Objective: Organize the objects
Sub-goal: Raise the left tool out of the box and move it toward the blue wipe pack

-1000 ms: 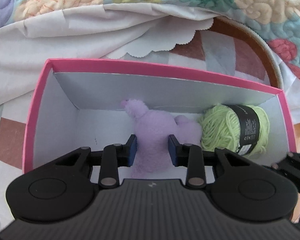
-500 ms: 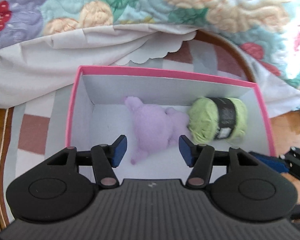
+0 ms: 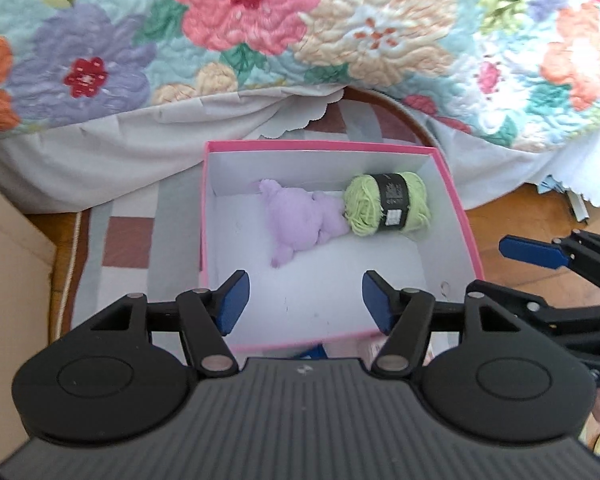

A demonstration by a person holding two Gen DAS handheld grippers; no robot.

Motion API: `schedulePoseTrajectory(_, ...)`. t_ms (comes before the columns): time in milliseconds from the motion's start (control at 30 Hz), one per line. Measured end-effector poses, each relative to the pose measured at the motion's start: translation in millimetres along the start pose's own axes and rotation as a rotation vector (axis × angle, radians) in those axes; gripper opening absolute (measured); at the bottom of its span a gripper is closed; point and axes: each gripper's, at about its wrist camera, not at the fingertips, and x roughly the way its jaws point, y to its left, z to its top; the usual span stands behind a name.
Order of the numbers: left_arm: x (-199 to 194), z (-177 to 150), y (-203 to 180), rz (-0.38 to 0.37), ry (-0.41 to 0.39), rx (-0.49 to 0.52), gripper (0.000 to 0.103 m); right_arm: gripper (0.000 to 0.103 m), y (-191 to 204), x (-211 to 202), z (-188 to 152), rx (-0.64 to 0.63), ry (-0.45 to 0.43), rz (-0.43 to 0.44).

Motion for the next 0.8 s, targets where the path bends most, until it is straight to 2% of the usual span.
schedulePoseTrajectory(33,-9.2,-3.8,0.1,-0.001,-0.003,0.003,0.062,0.071,2.8,-4.0,-1.4,-0.004,0.008,-0.017)
schedulePoseTrajectory(67,-17.3,-7.6,0.7,0.0,-0.004,0.008,0.062,0.072,4.7,-6.8,-2.8,-0.005,0.014,-0.038)
schedulePoseTrajectory(233,-50.1,-27.6,3.2,0.019,0.0,0.028,0.063,0.074,14.1,-25.0,-10.6,0.006,0.034,-0.053)
schedulePoseTrajectory(367,-84.9,-43.3,5.2,0.035,-0.073,0.02,0.066,0.081,26.6,-39.4,-15.6,-0.006,0.036,-0.05)
schedulePoseTrajectory(467,-104.8,-53.7,7.8,0.034,-0.102,0.026,0.068,0.082,35.0,-50.9,-19.7,-0.015,0.024,-0.045)
schedulePoseTrajectory(667,-121.9,-75.2,9.1,0.036,-0.101,0.046,0.072,0.092,48.0,-66.5,-28.0,-0.027,0.032,-0.061)
schedulePoseTrajectory(800,-123.6,-86.9,12.6,0.021,-0.09,0.038,0.075,0.094,55.3,-73.0,-33.3,-0.02,0.048,-0.068)
